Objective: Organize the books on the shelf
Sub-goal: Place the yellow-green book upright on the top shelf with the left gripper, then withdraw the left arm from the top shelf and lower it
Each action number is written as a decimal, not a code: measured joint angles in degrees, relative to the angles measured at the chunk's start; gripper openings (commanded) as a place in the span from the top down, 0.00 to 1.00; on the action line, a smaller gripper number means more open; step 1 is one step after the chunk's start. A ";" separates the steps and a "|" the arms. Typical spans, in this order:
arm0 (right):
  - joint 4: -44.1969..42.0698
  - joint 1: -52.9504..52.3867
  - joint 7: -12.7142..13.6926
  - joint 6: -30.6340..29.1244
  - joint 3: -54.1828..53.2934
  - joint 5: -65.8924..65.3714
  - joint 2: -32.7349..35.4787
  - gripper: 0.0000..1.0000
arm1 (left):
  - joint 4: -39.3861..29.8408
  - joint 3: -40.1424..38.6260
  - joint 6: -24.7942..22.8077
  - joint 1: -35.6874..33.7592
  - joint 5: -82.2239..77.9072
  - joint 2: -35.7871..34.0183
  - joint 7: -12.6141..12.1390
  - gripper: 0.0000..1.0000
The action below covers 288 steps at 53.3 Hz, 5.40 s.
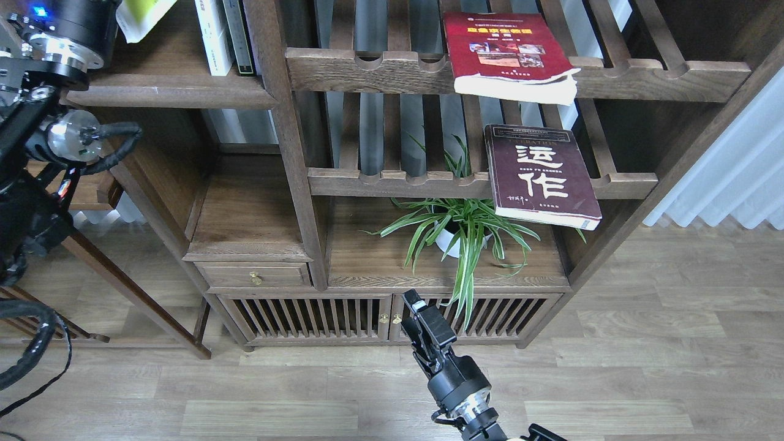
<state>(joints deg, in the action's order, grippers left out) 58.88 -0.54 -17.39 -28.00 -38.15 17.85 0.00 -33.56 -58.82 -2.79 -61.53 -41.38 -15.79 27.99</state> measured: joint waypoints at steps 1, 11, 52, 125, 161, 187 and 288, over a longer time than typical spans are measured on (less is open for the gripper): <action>0.00 -0.01 0.00 0.00 0.00 0.02 0.00 0.06 | 0.18 0.15 0.00 0.00 0.05 0.07 0.00 0.98; 0.00 -0.08 -0.05 0.00 -0.07 0.16 0.00 0.06 | 3.21 1.56 -0.16 -0.23 0.60 2.62 0.02 0.98; 0.18 0.04 -0.12 0.00 -0.09 0.17 0.00 0.06 | 11.73 3.89 -0.38 -4.93 0.79 7.89 0.03 0.95; -0.53 -0.40 -0.18 0.00 -0.37 -0.01 0.00 0.06 | 0.21 -0.71 -0.30 -8.04 1.67 7.35 0.00 0.75; 2.39 -1.99 -0.37 0.00 -6.29 0.09 0.00 0.06 | -15.50 -9.16 -2.84 -3.86 19.78 3.17 0.02 0.65; 5.18 -2.70 -0.46 0.00 -10.39 0.36 0.00 0.06 | -26.96 -16.03 -2.98 1.27 44.37 3.32 0.01 0.11; -1.33 -6.35 -0.44 0.00 -20.35 9.54 3.50 0.02 | -45.50 8.85 -25.21 37.07 48.35 3.30 -17.94 0.00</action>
<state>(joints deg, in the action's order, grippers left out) 57.56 -6.89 -17.83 -28.00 -58.50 27.39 3.49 -79.06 -49.97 -28.00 -24.45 6.97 -12.49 10.05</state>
